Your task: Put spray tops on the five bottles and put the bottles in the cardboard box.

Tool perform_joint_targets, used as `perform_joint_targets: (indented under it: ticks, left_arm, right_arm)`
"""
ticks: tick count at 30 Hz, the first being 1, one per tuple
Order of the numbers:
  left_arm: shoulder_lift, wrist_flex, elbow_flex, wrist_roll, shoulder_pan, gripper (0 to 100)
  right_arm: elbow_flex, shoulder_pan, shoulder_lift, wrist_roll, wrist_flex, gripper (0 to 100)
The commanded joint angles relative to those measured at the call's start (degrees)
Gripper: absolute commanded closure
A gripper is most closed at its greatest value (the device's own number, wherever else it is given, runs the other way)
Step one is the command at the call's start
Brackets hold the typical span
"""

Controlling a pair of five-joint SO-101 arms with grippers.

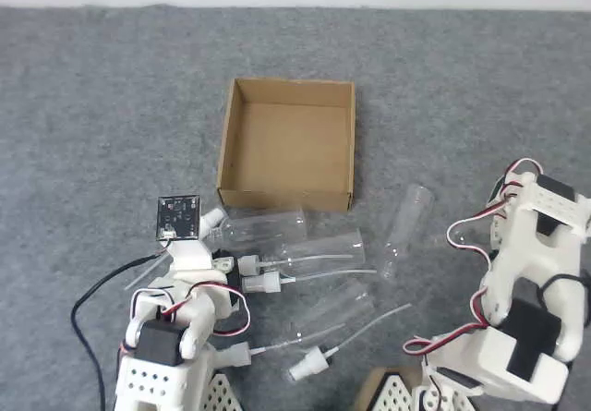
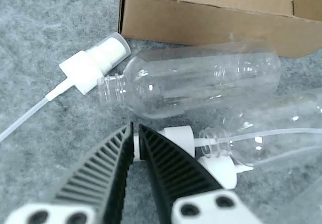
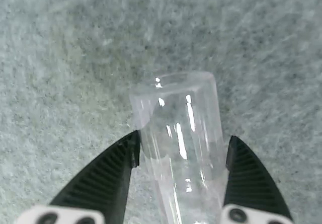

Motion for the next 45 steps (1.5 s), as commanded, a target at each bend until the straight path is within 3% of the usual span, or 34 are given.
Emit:
perform_joint_targets:
  ticks: [1, 11, 29, 45]
  left_arm:
    - [-0.88, -0.35, -0.66, -0.44, -0.18, 99]
    - [-0.88, -0.35, -0.66, -0.44, -0.18, 99]
    - [-0.88, -0.35, -0.66, -0.44, -0.18, 99]
    - [-0.88, -0.35, -0.66, -0.44, -0.18, 99]
  right_arm:
    - [-0.7, -1.19, -1.36, 3.52, -0.57, 77.5]
    - [-0.7, -3.3, -1.36, 3.34, 0.75, 56.7]
    - [-2.02, -11.3, -15.43, 3.87, 12.97, 56.6]
    - [-2.02, -11.3, -20.97, 19.78, 14.2, 56.7]
